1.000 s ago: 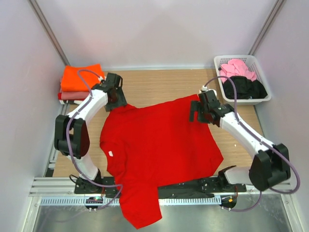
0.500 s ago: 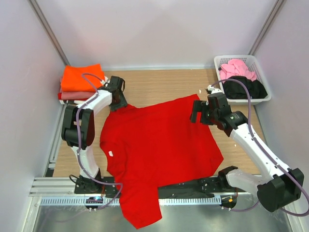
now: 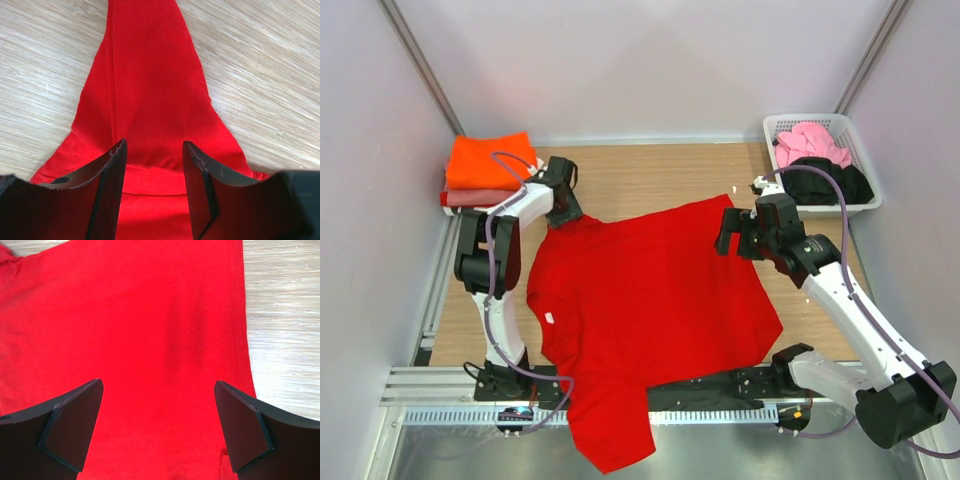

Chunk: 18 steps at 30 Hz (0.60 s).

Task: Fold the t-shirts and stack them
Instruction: Flatten the tshirt out

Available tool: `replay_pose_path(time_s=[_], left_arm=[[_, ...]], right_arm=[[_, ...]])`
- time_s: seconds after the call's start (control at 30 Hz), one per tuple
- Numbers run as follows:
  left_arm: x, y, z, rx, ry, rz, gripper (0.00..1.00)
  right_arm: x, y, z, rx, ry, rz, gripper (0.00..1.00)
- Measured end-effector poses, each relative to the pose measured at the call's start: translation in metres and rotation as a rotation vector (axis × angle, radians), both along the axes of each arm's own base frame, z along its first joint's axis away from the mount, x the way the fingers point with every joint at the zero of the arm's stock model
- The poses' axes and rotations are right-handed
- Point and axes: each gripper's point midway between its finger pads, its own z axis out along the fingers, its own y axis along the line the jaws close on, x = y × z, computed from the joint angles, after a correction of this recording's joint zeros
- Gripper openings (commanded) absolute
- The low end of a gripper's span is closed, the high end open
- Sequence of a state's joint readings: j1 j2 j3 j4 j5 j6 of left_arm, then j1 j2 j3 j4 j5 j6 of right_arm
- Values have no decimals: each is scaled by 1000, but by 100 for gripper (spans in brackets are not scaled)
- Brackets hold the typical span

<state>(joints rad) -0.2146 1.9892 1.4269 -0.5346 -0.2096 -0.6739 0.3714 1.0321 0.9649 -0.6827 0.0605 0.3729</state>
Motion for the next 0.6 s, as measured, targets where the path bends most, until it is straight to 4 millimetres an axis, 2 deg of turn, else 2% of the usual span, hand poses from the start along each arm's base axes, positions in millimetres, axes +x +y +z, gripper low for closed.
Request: replay_pose_path(time_s=[0.3,0.6], left_arm=[[-6,3,-11,11,13,12,57],[-11,9,-10,32,12,24,61]], right_arm=[[0,0,-1,-1,2,0,99],[1,0,-2,-3,8,0,99]])
